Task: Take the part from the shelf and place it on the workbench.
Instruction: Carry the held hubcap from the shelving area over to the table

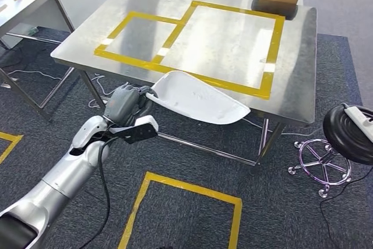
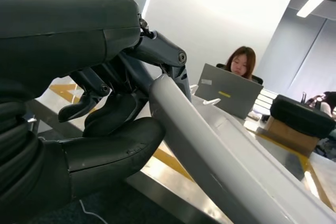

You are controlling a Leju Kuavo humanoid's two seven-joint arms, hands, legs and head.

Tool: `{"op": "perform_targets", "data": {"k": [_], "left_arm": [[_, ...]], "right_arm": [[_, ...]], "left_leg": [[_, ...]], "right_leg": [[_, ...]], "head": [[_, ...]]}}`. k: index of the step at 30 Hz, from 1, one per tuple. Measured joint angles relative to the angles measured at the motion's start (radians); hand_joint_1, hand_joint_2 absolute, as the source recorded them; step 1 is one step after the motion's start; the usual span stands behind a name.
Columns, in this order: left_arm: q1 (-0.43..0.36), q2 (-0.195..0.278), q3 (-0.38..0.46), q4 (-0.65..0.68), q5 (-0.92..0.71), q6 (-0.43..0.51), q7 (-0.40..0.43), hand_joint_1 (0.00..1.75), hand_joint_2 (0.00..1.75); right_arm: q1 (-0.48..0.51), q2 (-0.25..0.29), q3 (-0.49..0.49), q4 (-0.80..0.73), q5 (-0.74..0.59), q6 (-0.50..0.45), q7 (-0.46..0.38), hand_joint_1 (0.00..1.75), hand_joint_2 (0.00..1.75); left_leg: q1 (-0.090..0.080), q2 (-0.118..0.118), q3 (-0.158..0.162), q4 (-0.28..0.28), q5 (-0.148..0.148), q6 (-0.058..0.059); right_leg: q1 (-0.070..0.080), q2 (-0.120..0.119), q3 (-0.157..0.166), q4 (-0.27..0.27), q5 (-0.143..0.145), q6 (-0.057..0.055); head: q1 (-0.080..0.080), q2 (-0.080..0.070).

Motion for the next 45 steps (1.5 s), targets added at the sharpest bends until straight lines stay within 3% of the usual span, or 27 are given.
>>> {"op": "perform_targets", "data": {"k": [2,6,8,10,11,12,13,15,17,20,22,23,25,26,27,28,30,32,34,38,45], "left_arm": [[-0.001,0.000,0.000,0.000,0.000,0.000,0.000,1.75,1.75],[0.000,0.001,0.000,-0.002,0.000,0.000,0.000,1.75,1.75],[-0.001,0.002,0.001,-0.003,0.000,0.000,0.000,1.75,1.75],[0.000,0.003,0.000,-0.003,0.000,0.000,0.000,1.75,1.75],[0.001,0.003,0.000,-0.003,0.000,0.000,0.000,1.75,1.75],[0.002,0.003,0.000,-0.003,0.000,0.000,0.000,1.75,1.75],[0.002,0.003,0.000,-0.003,0.000,0.000,0.000,1.75,1.75],[0.002,0.003,0.000,-0.003,0.000,0.000,0.000,1.75,1.75],[0.000,0.004,0.000,-0.003,0.000,0.000,0.000,1.75,1.75],[0.001,0.004,0.000,-0.003,0.000,0.000,0.000,1.75,1.75],[-0.001,0.004,0.000,-0.005,0.000,0.000,0.000,1.75,1.75],[-0.001,0.005,0.000,-0.006,0.000,0.000,0.000,1.75,1.75],[0.002,0.007,0.000,-0.006,0.000,0.000,0.000,1.75,1.75],[0.006,0.008,0.000,-0.006,0.000,0.000,0.000,1.75,1.75],[0.010,0.008,0.000,-0.006,0.000,0.000,0.000,1.75,1.75],[0.013,0.009,0.000,-0.007,0.000,0.000,0.000,1.75,1.75],[0.016,0.010,0.001,-0.008,0.000,0.000,0.000,1.75,1.75],[0.015,0.010,0.001,-0.009,0.000,0.000,0.001,1.75,1.75],[0.017,0.010,0.001,-0.011,0.000,0.000,0.002,1.75,1.75],[0.020,0.011,0.001,-0.011,-0.002,-0.002,0.002,1.75,1.75],[0.020,0.011,0.001,-0.011,-0.011,-0.003,0.002,1.75,1.75]], "right_arm": [[-0.001,0.000,0.000,0.000,0.000,0.000,0.000,0.00,1.75],[-0.001,0.000,0.000,0.000,0.000,0.000,0.000,0.00,1.75],[-0.002,0.000,0.000,0.000,0.000,0.000,0.000,0.00,1.75],[-0.003,0.000,0.000,0.000,-0.001,0.000,-0.001,0.00,1.75],[-0.004,0.000,0.000,0.000,-0.002,0.001,-0.001,0.00,1.75],[-0.006,0.000,0.000,0.000,-0.002,0.001,-0.001,0.00,1.75],[-0.007,0.000,0.000,0.000,-0.002,0.001,-0.002,0.00,1.75],[-0.004,0.000,0.000,0.000,-0.001,0.001,0.000,0.00,1.75],[-0.001,0.000,0.000,0.000,-0.001,0.001,0.001,0.00,1.75],[-0.001,0.000,0.000,0.000,-0.001,0.002,0.001,0.00,1.75],[-0.002,0.001,0.000,0.000,0.000,0.001,0.001,0.00,1.75],[-0.002,0.001,0.000,0.000,0.000,0.001,0.001,0.00,1.75],[-0.002,0.001,0.000,0.000,0.001,0.002,0.001,0.00,1.75],[-0.002,0.001,0.000,0.000,0.001,0.002,0.001,0.00,1.75],[-0.001,0.001,0.000,0.000,0.001,0.002,0.001,0.00,1.75],[0.000,0.001,0.000,0.000,0.001,0.002,0.001,0.00,1.75],[0.001,0.001,0.000,0.000,0.001,0.002,0.001,0.00,1.75],[-0.001,0.001,0.000,0.000,0.002,0.003,0.001,0.00,1.75],[-0.002,0.001,0.000,0.000,0.003,0.003,0.002,0.00,1.75],[0.000,0.000,0.000,0.000,0.004,0.003,0.003,0.00,1.75],[-0.001,0.000,0.000,0.000,0.007,0.003,0.003,0.00,1.75]], "left_leg": [[0.000,0.003,0.036,-0.082,0.020,0.011],[0.001,0.000,0.051,-0.097,-0.003,0.044],[0.001,0.000,0.060,-0.098,-0.010,0.055],[-0.002,0.000,0.069,-0.098,-0.020,0.061],[-0.003,0.000,0.075,-0.098,-0.025,0.061],[-0.004,0.000,0.083,-0.098,-0.031,0.061],[-0.004,-0.001,0.093,-0.098,-0.039,0.060],[-0.005,-0.003,0.114,-0.098,-0.054,0.055],[-0.007,-0.006,0.121,-0.097,-0.064,0.045],[-0.005,-0.007,0.120,-0.102,-0.069,0.028],[-0.004,-0.005,0.106,-0.069,-0.087,0.017],[-0.003,-0.004,0.081,-0.022,-0.106,0.013],[-0.003,-0.004,-0.001,0.110,-0.146,0.008],[-0.003,-0.004,-0.039,0.158,-0.150,0.006],[-0.002,-0.004,-0.061,0.175,-0.135,0.006],[-0.002,-0.004,-0.064,0.155,-0.103,0.006],[-0.002,-0.002,-0.025,0.037,-0.010,0.008],[-0.003,0.000,0.021,-0.070,0.030,0.015],[-0.003,-0.001,0.036,-0.102,0.023,0.023],[-0.004,-0.004,0.035,-0.104,0.019,0.032],[-0.005,-0.005,0.035,-0.104,0.015,0.039]], "right_leg": [[0.004,0.002,0.005,0.002,-0.014,0.011],[0.006,-0.002,0.005,0.011,-0.037,0.029],[0.006,-0.004,-0.040,0.104,-0.080,0.034],[0.007,-0.005,-0.122,0.241,-0.124,0.036],[0.007,-0.005,-0.153,0.280,-0.125,0.036],[0.008,-0.005,-0.167,0.283,-0.104,0.034],[0.008,-0.005,-0.161,0.247,-0.066,0.032],[0.008,-0.004,-0.114,0.119,0.022,0.027],[0.009,-0.004,-0.079,0.031,0.055,0.023],[0.011,-0.002,-0.071,0.012,0.046,0.010],[0.008,-0.001,-0.058,0.002,0.042,-0.002],[0.006,-0.001,-0.049,-0.002,0.039,-0.007],[0.006,-0.002,-0.037,-0.004,0.030,-0.014],[0.006,-0.001,-0.031,-0.004,0.025,-0.015],[0.006,-0.001,-0.024,-0.004,0.019,-0.015],[0.006,0.000,-0.016,-0.004,0.013,-0.014],[0.005,0.002,0.003,-0.003,-0.002,-0.009],[0.009,0.004,0.010,0.000,-0.016,0.001],[0.014,0.004,0.009,0.001,-0.024,0.003],[0.015,0.000,0.022,-0.013,-0.022,-0.004],[0.015,-0.001,0.027,-0.026,-0.021,0.008]], "head": [[0.000,0.000],[0.004,0.000],[0.006,0.000],[0.007,0.000],[0.007,0.000],[0.007,0.000],[0.007,0.000],[0.008,0.000],[0.007,0.000],[0.003,0.000],[0.001,0.000],[-0.001,0.000],[-0.003,0.000],[-0.003,0.000],[-0.003,0.000],[-0.003,0.000],[-0.003,0.000],[-0.002,0.000],[-0.001,0.000],[0.003,0.000],[0.003,0.000]]}}
